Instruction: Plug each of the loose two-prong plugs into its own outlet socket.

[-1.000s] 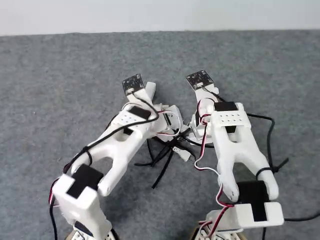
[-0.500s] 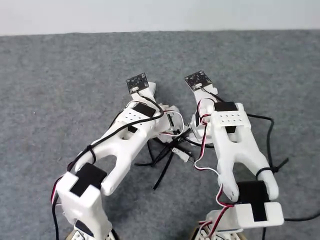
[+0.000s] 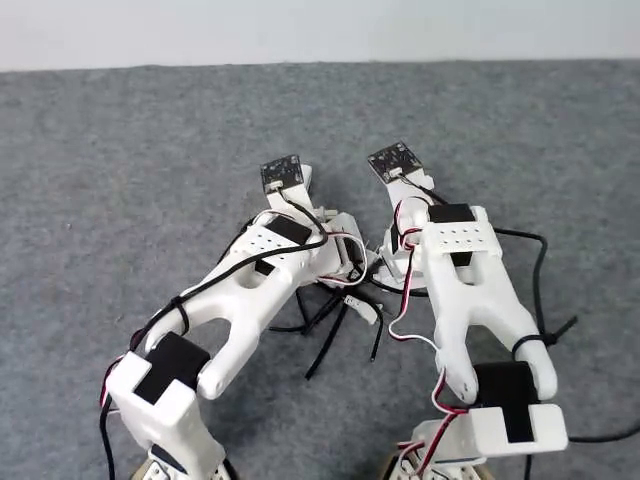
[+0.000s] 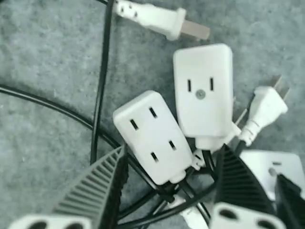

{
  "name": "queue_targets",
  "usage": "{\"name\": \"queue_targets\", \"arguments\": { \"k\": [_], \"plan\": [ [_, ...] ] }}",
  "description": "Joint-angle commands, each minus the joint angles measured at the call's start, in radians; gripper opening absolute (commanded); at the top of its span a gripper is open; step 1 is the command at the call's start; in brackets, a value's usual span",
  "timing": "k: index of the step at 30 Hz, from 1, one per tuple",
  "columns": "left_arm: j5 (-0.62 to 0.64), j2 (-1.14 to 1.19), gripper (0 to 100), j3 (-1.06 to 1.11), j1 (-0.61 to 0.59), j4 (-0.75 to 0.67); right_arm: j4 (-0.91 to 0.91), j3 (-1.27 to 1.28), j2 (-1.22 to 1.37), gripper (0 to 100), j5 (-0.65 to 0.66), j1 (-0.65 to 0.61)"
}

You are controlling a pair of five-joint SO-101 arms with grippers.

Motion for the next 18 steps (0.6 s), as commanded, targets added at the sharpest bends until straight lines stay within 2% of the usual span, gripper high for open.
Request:
{"name": "queue_targets", "arguments": {
  "k": [1,7,14,16,18],
  "plan": [
    [0.046,0.02,28,-0.025,-0.018,-0.025,-0.005,-0.003,-0.047,19.4,0.011,0.01],
    [0.06,0.104,22,-0.139,-0.031,0.109,-0.012,-0.003,-0.044,19.3,0.012,0.012],
    [0.055,0.114,17,-0.143,-0.029,0.126,-0.012,-0.005,-0.044,19.3,0.012,0.012],
    [0.046,0.114,13,-0.145,-0.028,0.13,-0.012,-0.005,-0.044,19.3,0.012,0.012],
    [-0.025,0.114,8,-0.145,-0.023,0.127,-0.013,-0.006,-0.042,19.3,0.012,0.012]
  ]
}}
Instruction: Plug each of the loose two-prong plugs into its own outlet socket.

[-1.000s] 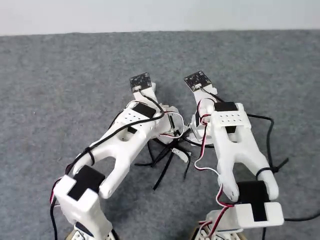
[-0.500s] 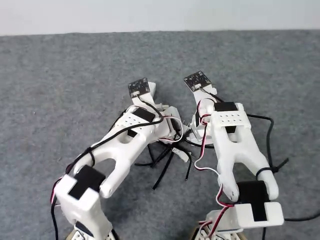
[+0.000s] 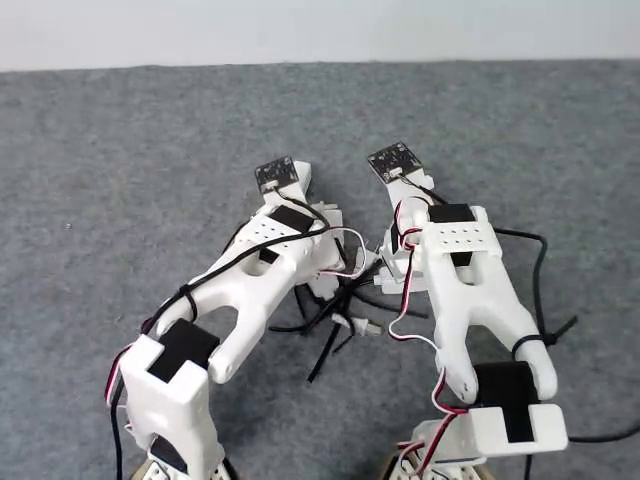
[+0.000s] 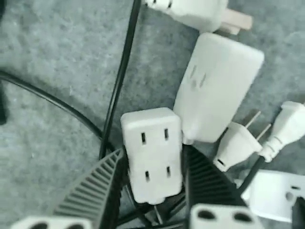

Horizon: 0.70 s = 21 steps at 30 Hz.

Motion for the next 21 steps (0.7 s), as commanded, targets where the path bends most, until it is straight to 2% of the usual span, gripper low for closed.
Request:
{"name": "queue_targets", "arguments": {
  "k": [1,2,9,13,18,21],
  "plan": [
    [-0.112,-0.002,4,-0.03,0.006,0.015,-0.013,-0.006,-0.042,19.3,0.012,0.012],
    [-0.146,-0.002,1,-0.035,0.017,0.014,-0.013,-0.006,-0.042,19.3,0.012,0.012],
    [-0.256,-0.002,1,-0.039,0.044,0.041,-0.013,-0.006,-0.042,19.3,0.012,0.015],
    [-0.267,0.0,2,-0.044,0.037,0.041,-0.013,-0.008,-0.042,19.3,0.012,0.025],
    [-0.255,-0.002,16,-0.045,0.037,0.041,-0.013,-0.008,-0.042,19.3,0.012,0.027],
    [-0.196,-0.002,24,-0.045,0.035,0.057,-0.013,-0.008,-0.042,19.3,0.012,0.027]
  ]
}}
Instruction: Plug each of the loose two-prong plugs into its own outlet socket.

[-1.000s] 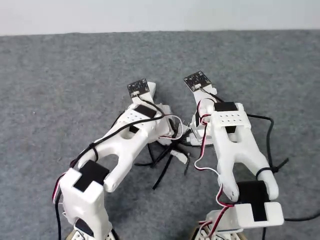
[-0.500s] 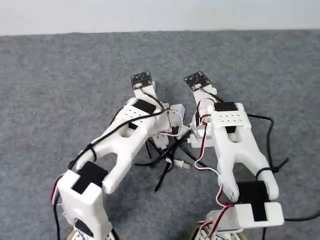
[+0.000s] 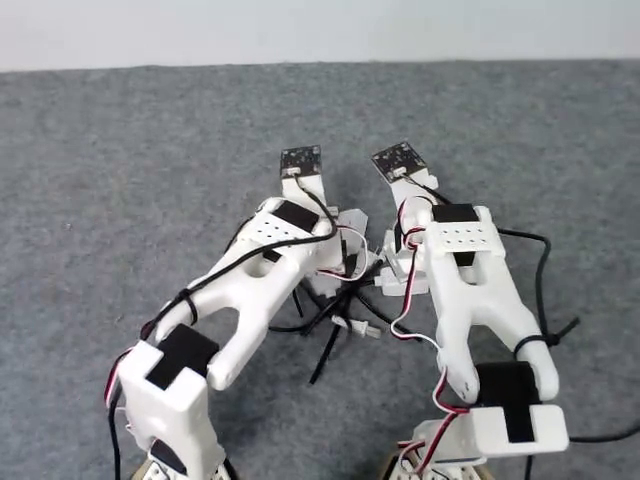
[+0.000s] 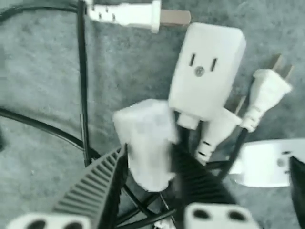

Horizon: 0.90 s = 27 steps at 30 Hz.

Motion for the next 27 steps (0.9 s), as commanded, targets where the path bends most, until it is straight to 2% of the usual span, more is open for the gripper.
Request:
{"name": "queue_targets", "arguments": {
  "k": [1,15,18,22,27],
  "plan": [
    [0.06,-0.003,24,-0.005,0.003,0.037,-0.013,-0.008,-0.042,19.3,0.011,0.013],
    [0.066,-0.009,24,-0.005,-0.012,0.043,-0.015,-0.008,-0.042,19.3,0.011,0.013],
    [0.058,-0.069,18,0.002,-0.048,0.046,-0.033,-0.003,-0.042,19.3,0.011,0.013],
    [-0.069,-0.175,0,0.015,-0.066,0.072,-0.035,-0.003,-0.042,19.3,0.011,0.013],
    [-0.121,-0.212,1,0.143,-0.071,0.009,-0.035,-0.003,-0.042,19.3,0.011,0.013]
  ]
}}
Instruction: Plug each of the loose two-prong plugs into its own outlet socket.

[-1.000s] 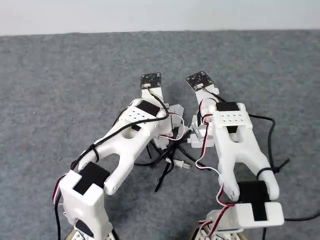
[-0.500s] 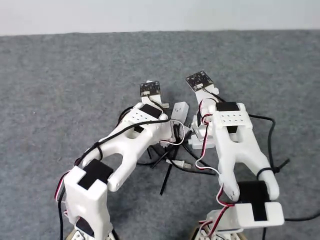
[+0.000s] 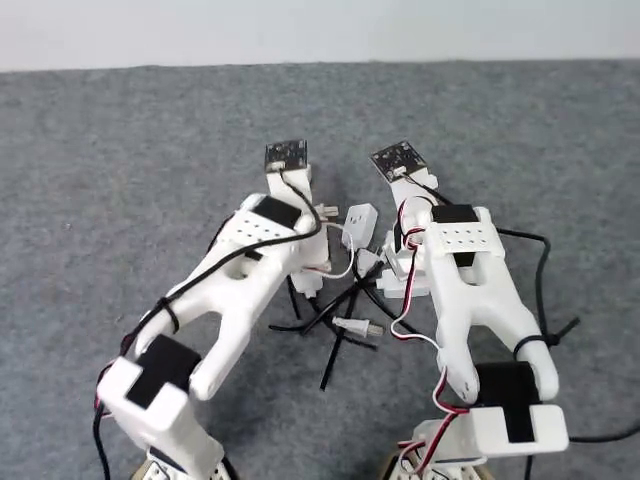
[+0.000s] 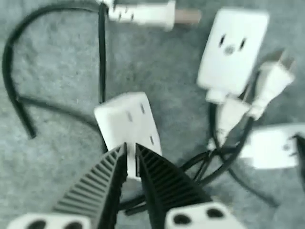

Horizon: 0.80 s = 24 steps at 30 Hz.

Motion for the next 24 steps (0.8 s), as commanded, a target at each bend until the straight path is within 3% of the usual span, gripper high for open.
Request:
{"name": "queue_targets", "arguments": {
  "k": [1,10,18,24],
  "plan": [
    [-0.055,-0.052,1,0.076,-0.018,-0.055,-0.015,-0.008,-0.042,19.3,0.011,0.013],
    [-0.107,-0.087,1,0.151,-0.018,-0.074,-0.015,-0.008,-0.041,19.3,0.011,0.013],
    [-0.104,-0.367,2,0.18,-0.046,-0.077,-0.016,-0.006,-0.041,19.3,0.038,0.01],
    [-0.006,-0.336,19,0.28,-0.018,-0.193,-0.016,-0.006,-0.041,19.3,0.038,0.01]
  ]
}}
